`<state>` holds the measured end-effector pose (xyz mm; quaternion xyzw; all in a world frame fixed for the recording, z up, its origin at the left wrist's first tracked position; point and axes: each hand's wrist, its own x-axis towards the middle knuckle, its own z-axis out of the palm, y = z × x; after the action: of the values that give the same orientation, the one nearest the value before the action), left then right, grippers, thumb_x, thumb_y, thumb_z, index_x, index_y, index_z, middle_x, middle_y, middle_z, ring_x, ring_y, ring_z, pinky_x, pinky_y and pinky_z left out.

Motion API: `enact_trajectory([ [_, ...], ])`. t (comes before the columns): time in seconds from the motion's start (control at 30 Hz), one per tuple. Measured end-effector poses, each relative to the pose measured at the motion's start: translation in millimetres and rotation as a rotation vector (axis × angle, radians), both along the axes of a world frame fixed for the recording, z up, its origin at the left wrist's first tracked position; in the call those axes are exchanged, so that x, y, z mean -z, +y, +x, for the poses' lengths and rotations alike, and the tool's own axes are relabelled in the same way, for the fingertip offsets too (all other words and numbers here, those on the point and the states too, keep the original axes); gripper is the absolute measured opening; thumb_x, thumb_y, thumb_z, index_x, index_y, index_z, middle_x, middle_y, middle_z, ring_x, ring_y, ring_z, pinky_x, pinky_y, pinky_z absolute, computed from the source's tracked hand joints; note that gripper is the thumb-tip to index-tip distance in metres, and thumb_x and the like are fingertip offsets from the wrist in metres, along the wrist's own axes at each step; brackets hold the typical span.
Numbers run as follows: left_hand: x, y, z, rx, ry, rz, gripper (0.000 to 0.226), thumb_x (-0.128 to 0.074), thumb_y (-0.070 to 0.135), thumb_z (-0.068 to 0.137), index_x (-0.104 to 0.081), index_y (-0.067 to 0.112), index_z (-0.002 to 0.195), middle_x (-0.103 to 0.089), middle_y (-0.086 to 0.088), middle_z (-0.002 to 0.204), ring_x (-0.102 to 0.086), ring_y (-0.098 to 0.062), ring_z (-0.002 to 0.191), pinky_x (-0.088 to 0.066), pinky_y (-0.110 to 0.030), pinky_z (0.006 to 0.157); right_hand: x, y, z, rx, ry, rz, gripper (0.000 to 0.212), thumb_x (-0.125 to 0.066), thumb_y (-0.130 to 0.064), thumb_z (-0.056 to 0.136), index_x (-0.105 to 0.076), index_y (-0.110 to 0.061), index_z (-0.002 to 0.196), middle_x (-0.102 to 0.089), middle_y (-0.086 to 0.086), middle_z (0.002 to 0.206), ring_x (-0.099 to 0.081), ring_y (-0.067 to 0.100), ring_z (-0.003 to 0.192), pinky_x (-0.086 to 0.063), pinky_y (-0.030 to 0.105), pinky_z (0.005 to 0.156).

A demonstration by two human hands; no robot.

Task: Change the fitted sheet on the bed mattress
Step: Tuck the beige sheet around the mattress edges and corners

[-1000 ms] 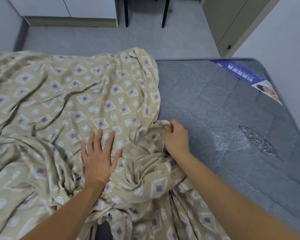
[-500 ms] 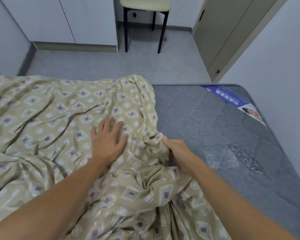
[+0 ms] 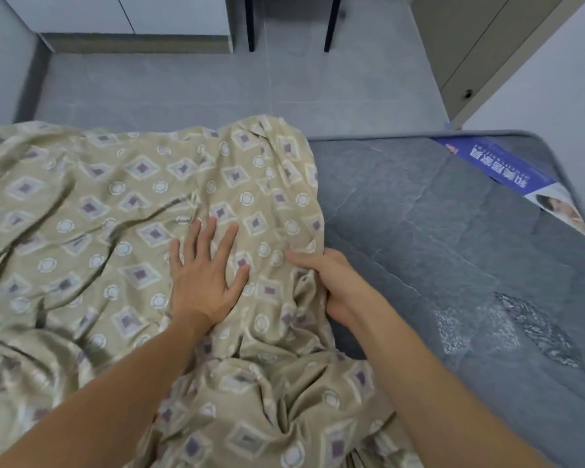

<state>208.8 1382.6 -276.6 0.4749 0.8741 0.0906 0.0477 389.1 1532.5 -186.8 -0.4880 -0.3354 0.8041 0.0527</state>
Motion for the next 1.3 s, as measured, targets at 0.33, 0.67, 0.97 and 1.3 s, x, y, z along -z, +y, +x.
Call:
enact_trajectory([
  [0.33, -0.3, 2.7, 0.3, -0.01, -0.019, -0.001, 0.071, -0.028, 0.065, 0.101, -0.02, 0.037, 0.166, -0.016, -0.003, 0.174, 0.0, -0.026, 0.162, -0.005, -0.061, 0.127, -2.1, 47.3, 28.8, -0.119, -0.239, 0.368, 0.028, -0.076, -0.017, 0.095, -0.073, -0.017, 0.124, -0.08, -0.003, 0.108, -0.077, 0.015, 0.1, -0.061, 0.037, 0.095],
  [0.67, 2.8, 2.7, -0.9, -0.01, -0.001, 0.01, 0.071, -0.033, 0.063, 0.1, -0.024, 0.035, 0.166, -0.018, -0.005, 0.173, -0.002, -0.027, 0.162, -0.008, -0.062, 0.127, -17.8, 132.9, 17.4, 0.334, -0.3, 0.583, 0.044, -0.088, -0.029, 0.084, -0.05, -0.022, 0.063, -0.052, 0.002, 0.065, -0.052, 0.019, 0.064, -0.048, 0.042, 0.066],
  [0.97, 3.8, 2.4, -0.8, -0.012, 0.002, 0.013, 0.073, -0.037, 0.062, 0.098, -0.026, 0.034, 0.165, -0.02, -0.005, 0.172, -0.004, -0.028, 0.162, -0.008, -0.063, 0.127, -18.0, 53.9, -9.2, -0.331, -0.468, 0.446, 0.03, -0.066, -0.038, 0.093, -0.07, -0.021, 0.117, -0.073, 0.006, 0.116, -0.07, 0.022, 0.101, -0.058, 0.036, 0.086],
  [1.3, 3.0, 3.7, -0.1, -0.008, 0.008, 0.052, 0.074, -0.036, 0.061, 0.096, -0.034, 0.03, 0.163, -0.024, -0.008, 0.172, -0.01, -0.03, 0.162, -0.01, -0.063, 0.126, -0.5, -10.8, -50.7, -0.57, -0.585, 1.01, 0.021, -0.074, -0.041, 0.088, -0.069, -0.024, 0.098, -0.053, -0.001, 0.123, -0.048, 0.024, 0.112, -0.047, 0.035, 0.093],
])
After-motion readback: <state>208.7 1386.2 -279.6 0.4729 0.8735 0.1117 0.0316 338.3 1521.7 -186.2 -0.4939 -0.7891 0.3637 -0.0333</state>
